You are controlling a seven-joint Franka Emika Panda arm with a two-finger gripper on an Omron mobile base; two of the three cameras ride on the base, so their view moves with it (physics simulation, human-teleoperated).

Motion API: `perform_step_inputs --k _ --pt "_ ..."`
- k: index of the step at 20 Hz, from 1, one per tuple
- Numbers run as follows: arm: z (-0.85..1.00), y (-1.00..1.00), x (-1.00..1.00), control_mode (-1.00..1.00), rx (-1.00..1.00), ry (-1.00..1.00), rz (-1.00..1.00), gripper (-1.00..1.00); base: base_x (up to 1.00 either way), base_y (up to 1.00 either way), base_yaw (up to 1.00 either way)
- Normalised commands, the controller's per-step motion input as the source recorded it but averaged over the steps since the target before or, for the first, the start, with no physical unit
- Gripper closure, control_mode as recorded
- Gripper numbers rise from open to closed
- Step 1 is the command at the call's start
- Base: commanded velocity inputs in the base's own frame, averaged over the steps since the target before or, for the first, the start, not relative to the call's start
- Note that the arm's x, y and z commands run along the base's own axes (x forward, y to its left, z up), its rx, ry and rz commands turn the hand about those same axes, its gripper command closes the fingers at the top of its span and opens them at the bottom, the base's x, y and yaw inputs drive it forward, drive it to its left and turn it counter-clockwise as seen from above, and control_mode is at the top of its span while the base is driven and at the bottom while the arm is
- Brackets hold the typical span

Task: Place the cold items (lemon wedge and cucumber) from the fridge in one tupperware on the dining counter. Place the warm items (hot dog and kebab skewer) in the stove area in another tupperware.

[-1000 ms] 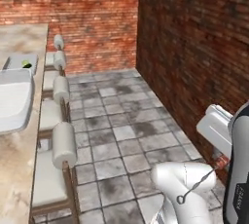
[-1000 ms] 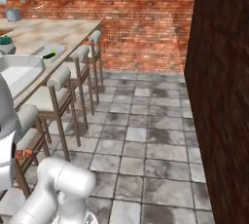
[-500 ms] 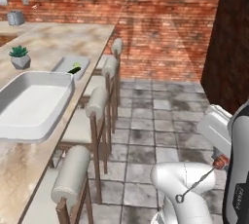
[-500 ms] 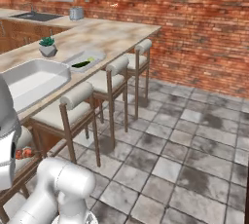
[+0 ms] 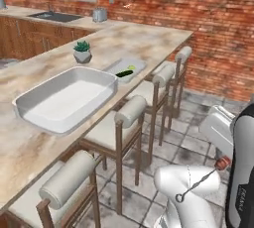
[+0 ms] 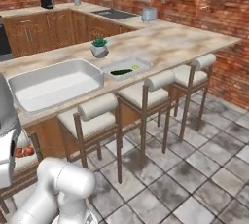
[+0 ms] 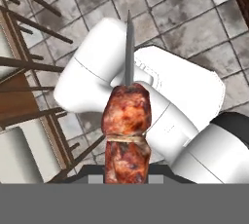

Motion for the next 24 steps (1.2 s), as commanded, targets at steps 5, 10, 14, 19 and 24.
perform_step_inputs --k 5,10,14,19,24 --pt "0.00 0.00 0.00 1.00 0.00 0.00 0.00 1.00 0.29 -0.47 0.75" --pt "0.00 0.00 0.00 1.00 0.00 0.00 0.00 1.00 0.31 -0.56 0.72" --pt "0.00 0.00 0.00 1.00 0.00 0.00 0.00 1.00 0.31 -0.69 0.67" --pt "0.00 0.00 0.00 1.00 0.00 0.00 0.00 1.00 0.33 -0.76 0.65" --pt "0.00 0.00 0.00 1.00 0.00 0.00 0.00 1.00 0.52 -1.00 0.50"
